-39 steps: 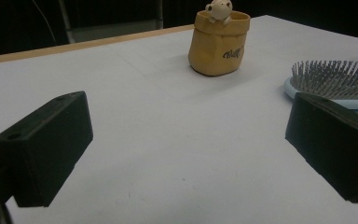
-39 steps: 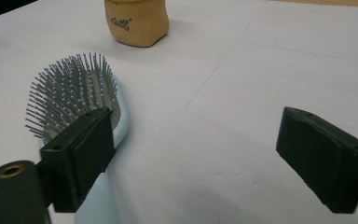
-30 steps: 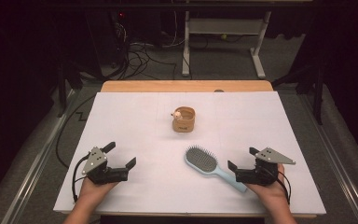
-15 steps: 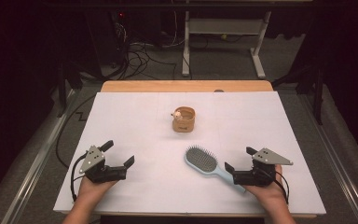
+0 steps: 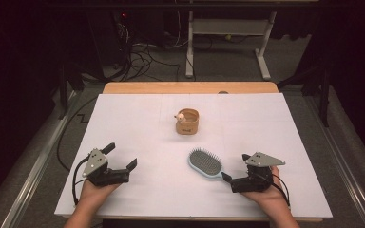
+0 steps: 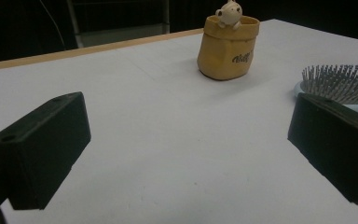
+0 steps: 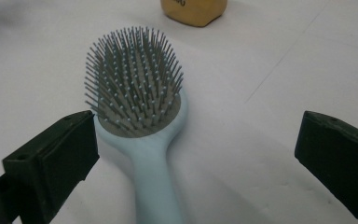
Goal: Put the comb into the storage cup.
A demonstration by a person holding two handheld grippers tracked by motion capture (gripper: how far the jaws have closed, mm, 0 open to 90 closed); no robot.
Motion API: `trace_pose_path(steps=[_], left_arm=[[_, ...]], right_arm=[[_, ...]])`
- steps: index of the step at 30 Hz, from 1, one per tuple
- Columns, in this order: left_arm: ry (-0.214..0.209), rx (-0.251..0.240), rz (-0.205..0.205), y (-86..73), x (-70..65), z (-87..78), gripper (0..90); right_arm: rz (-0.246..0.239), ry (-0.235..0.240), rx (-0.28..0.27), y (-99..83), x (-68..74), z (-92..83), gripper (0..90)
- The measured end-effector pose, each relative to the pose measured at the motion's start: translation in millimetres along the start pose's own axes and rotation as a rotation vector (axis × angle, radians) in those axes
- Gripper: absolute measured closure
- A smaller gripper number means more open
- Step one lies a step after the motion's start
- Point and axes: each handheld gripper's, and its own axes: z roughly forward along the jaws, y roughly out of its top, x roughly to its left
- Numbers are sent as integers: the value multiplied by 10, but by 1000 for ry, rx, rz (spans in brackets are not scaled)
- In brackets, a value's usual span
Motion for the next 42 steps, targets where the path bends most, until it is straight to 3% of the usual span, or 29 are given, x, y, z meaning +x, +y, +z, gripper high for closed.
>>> trace_pose_path(steps=[10, 23, 26, 33, 42], left_arm=[[-8, 9, -2, 5, -3, 4, 0], [-25, 12, -8, 12, 9, -1, 9], [-24, 11, -8, 12, 6, -1, 11], [-16, -13, 3, 1, 1, -9, 6], [-18, -25, 2, -3, 17, -17, 3]], right_arm=[[-32, 37, 90, -26, 45, 87, 2], [-49, 71, 133, 3, 108, 126, 2], [-70, 74, 155, 43, 141, 141, 2], [-65, 78, 162, 158, 166, 128, 2], [-89, 76, 225, 294, 146, 197, 2]])
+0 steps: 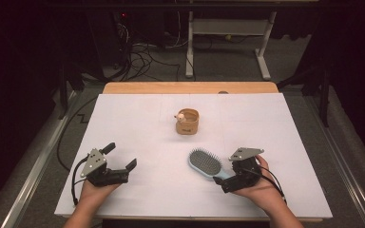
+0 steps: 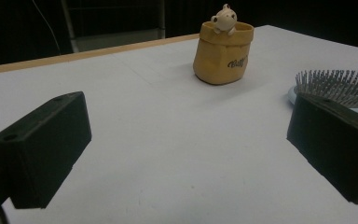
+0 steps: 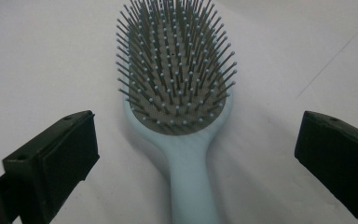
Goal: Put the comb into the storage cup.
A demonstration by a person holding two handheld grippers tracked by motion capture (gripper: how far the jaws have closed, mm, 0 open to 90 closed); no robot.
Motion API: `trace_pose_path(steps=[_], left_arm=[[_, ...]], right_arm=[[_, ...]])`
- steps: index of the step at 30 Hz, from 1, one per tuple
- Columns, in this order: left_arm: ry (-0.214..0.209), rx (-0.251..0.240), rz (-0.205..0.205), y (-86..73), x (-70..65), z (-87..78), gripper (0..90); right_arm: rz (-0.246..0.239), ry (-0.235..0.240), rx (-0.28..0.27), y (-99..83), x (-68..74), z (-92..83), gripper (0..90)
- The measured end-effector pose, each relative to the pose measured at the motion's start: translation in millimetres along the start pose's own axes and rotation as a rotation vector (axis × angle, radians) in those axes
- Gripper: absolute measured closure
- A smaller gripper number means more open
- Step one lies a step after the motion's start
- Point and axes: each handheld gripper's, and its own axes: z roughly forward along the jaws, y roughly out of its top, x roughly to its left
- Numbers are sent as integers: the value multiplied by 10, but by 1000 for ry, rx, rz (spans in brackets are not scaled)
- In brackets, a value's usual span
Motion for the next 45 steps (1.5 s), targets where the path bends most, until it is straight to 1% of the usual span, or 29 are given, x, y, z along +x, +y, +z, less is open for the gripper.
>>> trace_pose_path(steps=[3, 5, 6, 12, 14, 15, 16, 17, 19, 20, 23, 30, 34, 38, 40, 42, 45], left_arm=[[1, -1, 5, 0, -4, 0, 3], [1, -3, 5, 0, -6, -1, 3], [-1, -3, 5, 0, -5, -3, 3], [-2, -6, -3, -4, -3, -3, 3], [-2, -3, 0, -5, -2, -2, 3], [-3, -2, -1, -5, -3, 0, 3], [-4, 0, 0, -6, -2, 0, 3], [-4, -1, -2, -7, -4, 2, 3], [-6, 0, 0, -9, -6, 5, 3], [-7, 2, 1, -10, -6, 5, 3], [-8, 1, -3, -12, -5, 6, 3], [-11, 2, -4, -15, -8, 13, 3], [-12, 0, -5, -17, -4, 3, 3], [-10, 3, -8, -20, 4, 6, 3], [-10, 1, -9, -18, 3, 3, 4], [-9, -2, -7, -16, 1, 1, 3], [-7, -1, -13, -20, 8, -3, 3]], right_arm=[[-13, 3, 17, 70, 1, 20, 2], [-12, 18, 31, 127, 8, 46, 2], [-12, 18, 31, 127, 8, 46, 2], [-47, 30, 75, 250, 12, 146, 2], [-43, 32, 92, 283, 3, 195, 2], [-35, 41, 108, 301, -11, 237, 2], [-35, 41, 108, 301, -11, 237, 2], [-29, 52, 129, 321, -29, 280, 2], [-32, 52, 137, 331, -35, 297, 2], [-37, 60, 143, 349, -40, 329, 2], [-39, 60, 156, 371, -28, 355, 2], [-80, 49, 195, 464, 32, 460, 2], [-91, 45, 226, 511, 52, 530, 2], [-94, 48, 236, 533, 49, 554, 4], [-94, 38, 238, 549, 51, 567, 5], [-98, 47, 244, 564, 53, 581, 8], [-108, 37, 248, 584, 62, 602, 11]])
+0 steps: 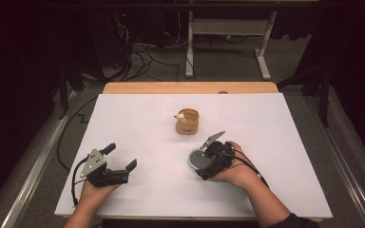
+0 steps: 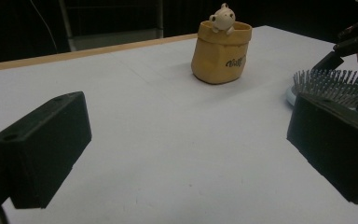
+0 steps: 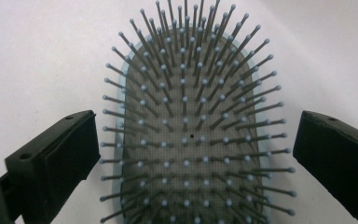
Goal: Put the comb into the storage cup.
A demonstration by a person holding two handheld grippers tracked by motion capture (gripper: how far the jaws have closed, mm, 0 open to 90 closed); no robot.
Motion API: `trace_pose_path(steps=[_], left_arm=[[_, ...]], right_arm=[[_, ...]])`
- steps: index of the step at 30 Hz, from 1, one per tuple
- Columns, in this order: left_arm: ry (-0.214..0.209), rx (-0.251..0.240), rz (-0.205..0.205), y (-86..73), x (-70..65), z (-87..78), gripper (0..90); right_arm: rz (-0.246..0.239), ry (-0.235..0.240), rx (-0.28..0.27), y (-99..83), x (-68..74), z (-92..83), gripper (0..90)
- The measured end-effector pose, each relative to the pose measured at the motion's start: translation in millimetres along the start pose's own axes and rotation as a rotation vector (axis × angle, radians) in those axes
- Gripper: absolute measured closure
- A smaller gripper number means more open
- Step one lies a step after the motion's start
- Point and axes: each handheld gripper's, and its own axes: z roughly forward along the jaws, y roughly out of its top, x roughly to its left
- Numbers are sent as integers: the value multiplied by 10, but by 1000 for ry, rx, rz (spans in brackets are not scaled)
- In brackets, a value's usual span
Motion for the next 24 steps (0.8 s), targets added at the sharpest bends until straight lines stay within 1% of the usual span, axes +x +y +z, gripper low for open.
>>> trace_pose_path(steps=[11, 13, 20, 24], left_arm=[[5, -6, -3, 1, 15, -16, 3], [5, -9, -5, 0, 14, -15, 4], [3, -9, -1, 0, 17, -16, 3], [2, -8, 5, 0, 15, -9, 3]], right_arm=[[0, 12, 19, 63, 18, 72, 56], [-3, 6, 30, 72, 26, 96, 75], [-11, -2, 46, 71, 28, 130, 89], [-23, -1, 44, 71, 22, 131, 99]])
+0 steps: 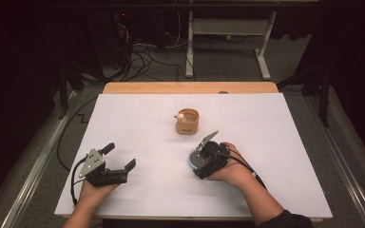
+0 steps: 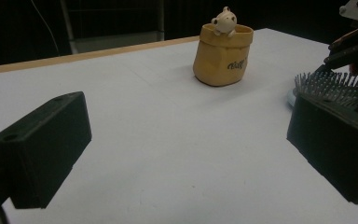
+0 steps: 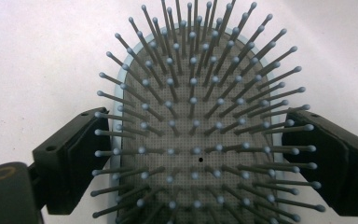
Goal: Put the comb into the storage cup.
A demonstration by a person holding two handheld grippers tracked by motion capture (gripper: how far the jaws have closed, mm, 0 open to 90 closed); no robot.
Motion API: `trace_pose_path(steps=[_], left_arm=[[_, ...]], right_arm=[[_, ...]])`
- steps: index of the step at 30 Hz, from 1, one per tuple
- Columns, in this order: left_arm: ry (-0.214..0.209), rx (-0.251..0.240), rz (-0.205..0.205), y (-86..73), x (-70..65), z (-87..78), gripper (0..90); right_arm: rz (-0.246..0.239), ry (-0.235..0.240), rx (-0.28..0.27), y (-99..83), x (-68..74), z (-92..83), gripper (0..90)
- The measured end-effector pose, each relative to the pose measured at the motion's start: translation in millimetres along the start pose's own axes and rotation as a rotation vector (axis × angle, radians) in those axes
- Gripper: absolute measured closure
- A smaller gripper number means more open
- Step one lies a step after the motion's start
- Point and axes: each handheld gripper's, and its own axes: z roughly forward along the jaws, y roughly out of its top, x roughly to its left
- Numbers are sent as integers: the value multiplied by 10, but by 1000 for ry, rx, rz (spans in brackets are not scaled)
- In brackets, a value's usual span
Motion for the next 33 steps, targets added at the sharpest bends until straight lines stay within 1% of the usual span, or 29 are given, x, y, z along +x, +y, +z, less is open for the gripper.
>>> trace_pose_path(steps=[1, 2, 8, 12, 15, 16, 18, 19, 27, 30, 33], left_arm=[[1, 2, 1, 0, 1, 1, 3], [0, 3, 0, -1, 0, 3, 4], [-2, -3, -3, -1, -10, 5, 3], [-2, 3, -2, -2, -3, 4, 4], [-1, 2, -5, -3, -2, 5, 4], [-2, 2, -6, -3, -2, 6, 4], [-3, 5, -3, -3, -2, 6, 5], [-3, 3, -4, -3, -4, 7, 5], [-10, 4, -10, -6, -7, 5, 4], [-11, 5, -13, -9, -10, 10, 4], [-12, 5, -13, -8, -17, 13, 4]], right_arm=[[17, 0, 5, -2, 11, -1, 98], [-1, -1, 0, 0, 1, 4, 96], [-6, -2, 6, 4, 4, 15, 89], [-15, 0, 9, 12, -3, 19, 87], [-8, -1, 16, 17, 2, 19, 88], [-15, -1, 16, 19, -2, 21, 89], [-19, 3, 16, 20, -6, 19, 96], [-9, 3, 20, 19, -1, 15, 100], [2, 2, 24, 30, -18, -1, 163], [7, -9, 19, 29, -22, -8, 198], [11, -12, 18, 30, -21, -9, 201]])
